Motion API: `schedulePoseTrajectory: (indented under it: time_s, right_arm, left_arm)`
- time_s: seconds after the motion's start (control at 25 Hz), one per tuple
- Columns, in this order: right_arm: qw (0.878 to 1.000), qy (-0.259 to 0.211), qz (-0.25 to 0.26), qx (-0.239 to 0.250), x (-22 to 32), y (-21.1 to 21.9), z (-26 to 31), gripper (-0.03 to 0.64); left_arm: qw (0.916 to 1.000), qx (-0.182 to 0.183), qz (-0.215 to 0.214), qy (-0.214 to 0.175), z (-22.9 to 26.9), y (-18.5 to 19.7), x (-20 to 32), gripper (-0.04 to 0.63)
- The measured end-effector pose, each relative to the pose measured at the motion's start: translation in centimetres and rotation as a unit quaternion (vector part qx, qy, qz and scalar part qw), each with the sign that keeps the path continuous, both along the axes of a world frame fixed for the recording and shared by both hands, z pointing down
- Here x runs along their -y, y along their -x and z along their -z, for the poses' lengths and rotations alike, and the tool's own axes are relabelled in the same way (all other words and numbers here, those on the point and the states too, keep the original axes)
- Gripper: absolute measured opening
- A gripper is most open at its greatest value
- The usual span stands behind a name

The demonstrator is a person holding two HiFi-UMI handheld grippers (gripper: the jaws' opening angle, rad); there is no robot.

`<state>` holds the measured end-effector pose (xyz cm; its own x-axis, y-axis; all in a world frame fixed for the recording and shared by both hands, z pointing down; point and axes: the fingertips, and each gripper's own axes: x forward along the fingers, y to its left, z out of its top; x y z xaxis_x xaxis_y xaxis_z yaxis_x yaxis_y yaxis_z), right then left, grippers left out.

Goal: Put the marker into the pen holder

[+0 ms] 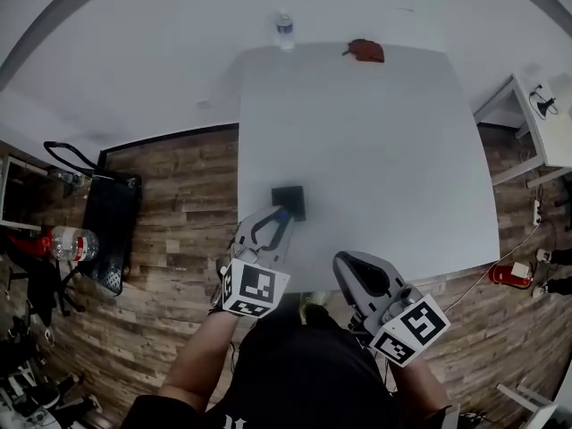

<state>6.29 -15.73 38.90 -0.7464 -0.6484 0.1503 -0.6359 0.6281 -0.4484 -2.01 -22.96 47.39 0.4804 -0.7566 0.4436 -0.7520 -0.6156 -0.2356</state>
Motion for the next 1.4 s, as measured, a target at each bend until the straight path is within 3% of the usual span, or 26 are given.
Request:
schedulePoseTrajectory:
  time_s: [0.28,0.72,1.08,1.4]
  right_arm:
    - [0.999,0.025,-0.021,-0.025,2.6,-0.6,-1.4,0.015]
    - [0.996,0.071,-0.033,-0.047,5.3,-0.4,-4.2,0.015]
    - [0.995,0.081,-0.041,-0.049,6.2,-0.7,-4.8,0.015]
    - [0.995,0.079,-0.041,-0.045,6.6,-0.8,-4.9,0.015]
  left_arm:
    - [0.9953,0.095,-0.016,0.008,-7.1,-1.0,2.6,0.066]
    - [0.9834,0.166,-0.026,0.069,-15.8,-1.2,4.5,0.066]
    - [0.9767,0.186,-0.033,0.101,-17.5,-1.8,5.0,0.069]
    - [0.9797,0.161,-0.053,0.107,-16.3,-2.8,5.0,0.117]
